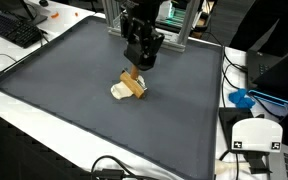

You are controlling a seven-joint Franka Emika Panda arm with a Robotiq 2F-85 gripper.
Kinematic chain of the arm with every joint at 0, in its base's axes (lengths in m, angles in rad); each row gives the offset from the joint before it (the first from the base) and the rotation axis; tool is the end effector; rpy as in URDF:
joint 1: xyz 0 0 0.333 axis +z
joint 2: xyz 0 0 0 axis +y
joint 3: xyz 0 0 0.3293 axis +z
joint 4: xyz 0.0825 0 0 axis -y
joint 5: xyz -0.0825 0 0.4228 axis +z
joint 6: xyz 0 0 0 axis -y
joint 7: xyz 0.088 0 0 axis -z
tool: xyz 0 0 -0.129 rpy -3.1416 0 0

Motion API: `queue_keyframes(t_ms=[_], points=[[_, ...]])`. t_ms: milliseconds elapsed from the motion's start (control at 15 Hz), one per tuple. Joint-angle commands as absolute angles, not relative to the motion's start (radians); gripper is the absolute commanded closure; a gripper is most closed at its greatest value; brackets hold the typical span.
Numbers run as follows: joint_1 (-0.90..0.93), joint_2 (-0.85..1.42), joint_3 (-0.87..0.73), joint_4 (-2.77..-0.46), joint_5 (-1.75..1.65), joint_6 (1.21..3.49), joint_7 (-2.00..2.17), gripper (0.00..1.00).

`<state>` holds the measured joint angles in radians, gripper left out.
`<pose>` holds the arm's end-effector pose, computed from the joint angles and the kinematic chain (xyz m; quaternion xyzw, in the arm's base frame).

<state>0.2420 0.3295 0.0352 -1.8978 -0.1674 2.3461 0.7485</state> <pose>0.6488 0.1783 0.3079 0.9801 -0.1802 0.0801 0.0209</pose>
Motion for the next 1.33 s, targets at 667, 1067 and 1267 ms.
queue_keyframes(t_ms=[667, 1067, 1267], points=[[0.202, 0.251, 0.049, -1.946, -0.052, 2.297, 0.668, 0.74], [0.204, 0.242, 0.053, -1.986, -0.044, 2.299, 0.648, 0.74], [0.209, 0.246, 0.062, -1.992, -0.045, 2.304, 0.64, 0.22]])
